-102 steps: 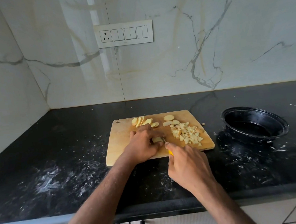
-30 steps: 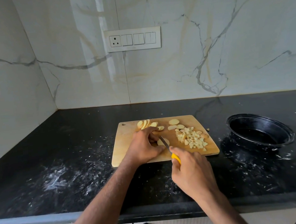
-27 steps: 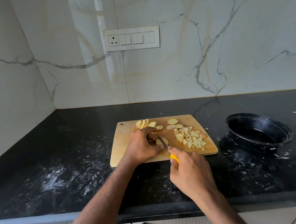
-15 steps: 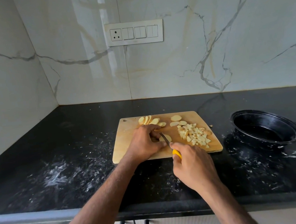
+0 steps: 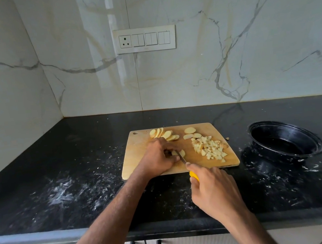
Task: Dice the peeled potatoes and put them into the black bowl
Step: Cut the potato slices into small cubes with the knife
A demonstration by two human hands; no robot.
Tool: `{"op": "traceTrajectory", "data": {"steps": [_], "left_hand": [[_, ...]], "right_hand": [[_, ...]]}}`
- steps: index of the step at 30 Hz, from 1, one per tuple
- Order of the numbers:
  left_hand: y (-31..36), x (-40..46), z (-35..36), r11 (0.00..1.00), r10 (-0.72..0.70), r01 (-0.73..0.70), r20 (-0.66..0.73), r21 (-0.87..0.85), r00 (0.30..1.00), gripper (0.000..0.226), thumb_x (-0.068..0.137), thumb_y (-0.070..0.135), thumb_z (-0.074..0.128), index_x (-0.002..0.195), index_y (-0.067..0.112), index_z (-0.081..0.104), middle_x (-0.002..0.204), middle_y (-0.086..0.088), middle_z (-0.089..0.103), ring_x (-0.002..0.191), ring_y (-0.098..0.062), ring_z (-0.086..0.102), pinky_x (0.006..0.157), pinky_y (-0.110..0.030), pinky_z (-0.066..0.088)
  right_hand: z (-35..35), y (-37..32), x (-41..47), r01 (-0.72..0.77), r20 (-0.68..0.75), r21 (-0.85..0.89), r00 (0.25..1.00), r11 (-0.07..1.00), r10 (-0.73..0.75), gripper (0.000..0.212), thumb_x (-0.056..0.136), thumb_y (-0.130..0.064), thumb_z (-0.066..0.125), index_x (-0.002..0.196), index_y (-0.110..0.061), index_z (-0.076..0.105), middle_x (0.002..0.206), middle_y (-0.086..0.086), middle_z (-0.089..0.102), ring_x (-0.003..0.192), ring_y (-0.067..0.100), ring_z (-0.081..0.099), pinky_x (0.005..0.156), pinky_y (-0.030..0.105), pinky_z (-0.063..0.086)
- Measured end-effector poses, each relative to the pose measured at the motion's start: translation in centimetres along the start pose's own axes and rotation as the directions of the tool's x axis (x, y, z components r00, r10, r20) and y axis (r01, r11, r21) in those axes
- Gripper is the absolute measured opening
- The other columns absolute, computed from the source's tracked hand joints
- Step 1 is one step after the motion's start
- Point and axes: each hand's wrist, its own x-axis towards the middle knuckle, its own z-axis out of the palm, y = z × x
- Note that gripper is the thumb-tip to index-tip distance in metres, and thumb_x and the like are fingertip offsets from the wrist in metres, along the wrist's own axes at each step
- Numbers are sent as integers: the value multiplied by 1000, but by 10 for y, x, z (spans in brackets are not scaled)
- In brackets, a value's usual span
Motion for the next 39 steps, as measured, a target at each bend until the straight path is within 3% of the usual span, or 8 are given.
{"op": "traceTrajectory", "data": {"steps": [4,10,13,17,23,28,34,39], "left_hand": [[0,0,2,999,-31,30,-12,-15,999,29,77,22,83,106,22,79,98,2,67,90,-12,59,78,-19,48],[2,-3,-2,989,-119,115,-44,-90,992,42,70,23,88,110,16,76,89,7,70,83,-9,64,76,-25,55],[3,-4,-4,988,-123,117,-63,-100,990,46,67,22,89,110,16,75,85,8,69,79,-7,64,70,-17,51],[5,-6,-8,985,-135,125,-86,-117,987,39,68,14,86,106,15,77,82,5,73,78,-11,68,72,-23,56],[2,-6,-7,978,-181,169,-90,-125,979,44,66,13,85,110,14,77,77,10,74,74,-1,69,76,-23,58],[2,-6,-6,976,-180,168,-87,-137,980,42,67,12,88,108,13,78,78,9,75,73,1,69,75,-21,58],[2,-5,-4,978,-172,161,-75,-133,982,39,70,10,88,107,13,78,76,10,75,72,3,68,71,-15,55],[0,-5,-3,978,-167,157,-64,-140,984,36,72,8,86,107,13,77,77,9,75,72,2,69,71,-16,55]], "right_hand": [[-8,8,-13,-8,15,-8,1000,1000,8,44,98,-40,51,142,-40,48,106,-10,69,96,12,63,81,33,54],[-17,20,-14,-111,-34,161,992,981,118,31,89,-29,60,118,-36,68,92,-15,73,82,11,67,66,34,58],[-9,11,-6,-116,-86,175,987,978,133,37,90,-29,61,127,-33,65,105,-14,73,91,10,68,75,34,60],[3,-2,6,-83,-116,126,988,988,98,42,93,-31,60,135,-31,61,107,-12,74,94,11,68,80,32,60],[8,-7,12,-69,-67,89,995,994,75,42,99,-35,53,141,-38,52,102,-5,69,80,10,49,71,24,47],[9,-7,13,-74,-37,53,996,996,76,43,100,-37,50,142,-39,50,105,-3,69,96,15,63,77,27,51],[10,-5,17,-50,-27,89,998,995,53,41,99,-36,52,141,-36,52,105,-7,70,80,7,49,66,19,39],[12,-8,25,-21,-10,64,1000,998,21,41,98,-31,54,139,-32,54,105,-8,72,90,11,65,70,22,47]]}}
